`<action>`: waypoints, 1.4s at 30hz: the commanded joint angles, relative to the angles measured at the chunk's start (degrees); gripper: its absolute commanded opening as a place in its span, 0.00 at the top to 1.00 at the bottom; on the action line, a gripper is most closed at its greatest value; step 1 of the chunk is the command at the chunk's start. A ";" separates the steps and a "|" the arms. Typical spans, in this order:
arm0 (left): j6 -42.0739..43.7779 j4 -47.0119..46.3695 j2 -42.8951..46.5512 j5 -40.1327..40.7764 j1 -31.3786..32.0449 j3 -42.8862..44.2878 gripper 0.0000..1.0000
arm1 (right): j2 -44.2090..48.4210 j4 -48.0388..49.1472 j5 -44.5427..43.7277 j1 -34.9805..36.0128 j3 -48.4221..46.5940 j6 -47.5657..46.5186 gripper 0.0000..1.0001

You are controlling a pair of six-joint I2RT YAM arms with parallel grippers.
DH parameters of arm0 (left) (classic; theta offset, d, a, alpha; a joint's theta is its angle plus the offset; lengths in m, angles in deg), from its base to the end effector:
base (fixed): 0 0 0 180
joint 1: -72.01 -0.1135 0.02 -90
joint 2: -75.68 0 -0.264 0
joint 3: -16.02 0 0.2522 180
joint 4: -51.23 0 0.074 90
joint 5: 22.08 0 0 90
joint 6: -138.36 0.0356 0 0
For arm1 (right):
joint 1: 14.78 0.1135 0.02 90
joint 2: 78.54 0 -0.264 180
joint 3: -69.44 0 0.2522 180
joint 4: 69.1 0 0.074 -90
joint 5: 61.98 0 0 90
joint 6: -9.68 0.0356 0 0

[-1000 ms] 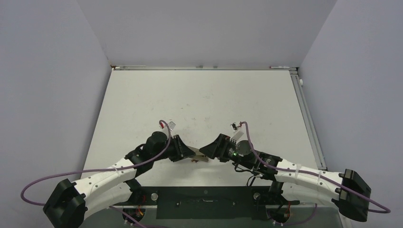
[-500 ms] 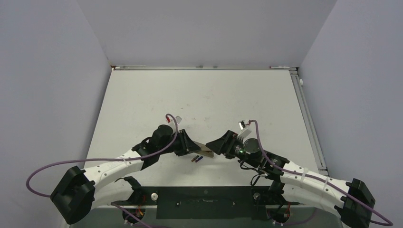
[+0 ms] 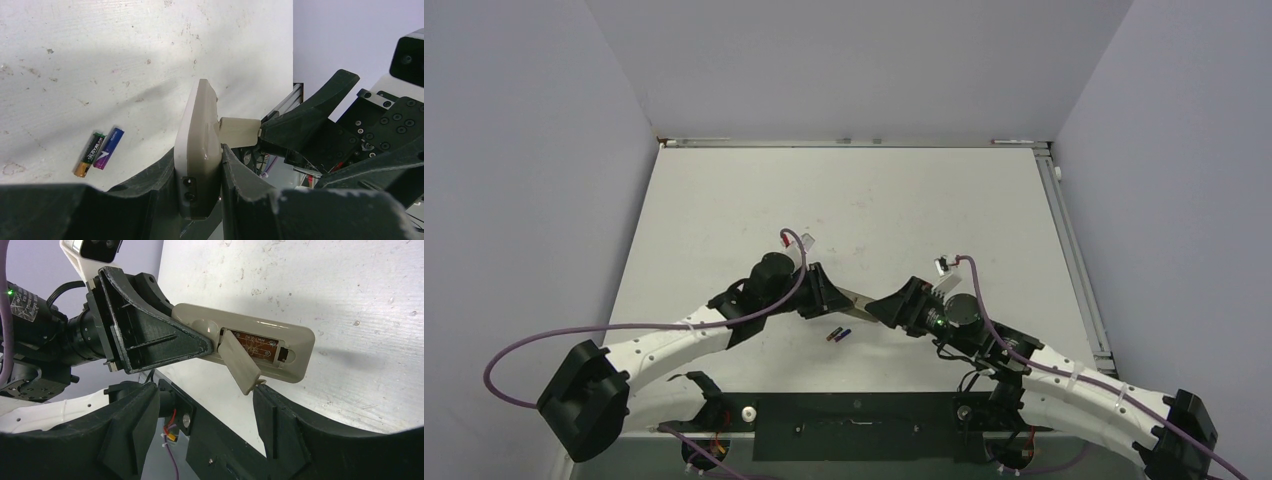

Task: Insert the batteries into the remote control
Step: Remove the battery cover from the remote control.

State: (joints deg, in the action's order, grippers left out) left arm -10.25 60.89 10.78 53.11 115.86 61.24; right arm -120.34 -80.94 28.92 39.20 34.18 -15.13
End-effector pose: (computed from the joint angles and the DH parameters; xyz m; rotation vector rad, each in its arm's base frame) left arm 0.1668 -0.1728 0.2145 -0.1251 2.3622 -1.2679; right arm 0.1041 0.1441 0.2262 0.1990 2.1535 1.3542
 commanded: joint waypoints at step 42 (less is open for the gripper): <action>0.87 -10.71 -1.36 -10.17 -13.19 -3.22 1.00 | 1.34 -13.45 -5.05 -0.89 -2.82 -7.11 0.32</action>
State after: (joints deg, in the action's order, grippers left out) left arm -7.13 58.55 9.92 48.78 104.35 59.21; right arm -118.55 -93.49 25.75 38.76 34.27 -20.09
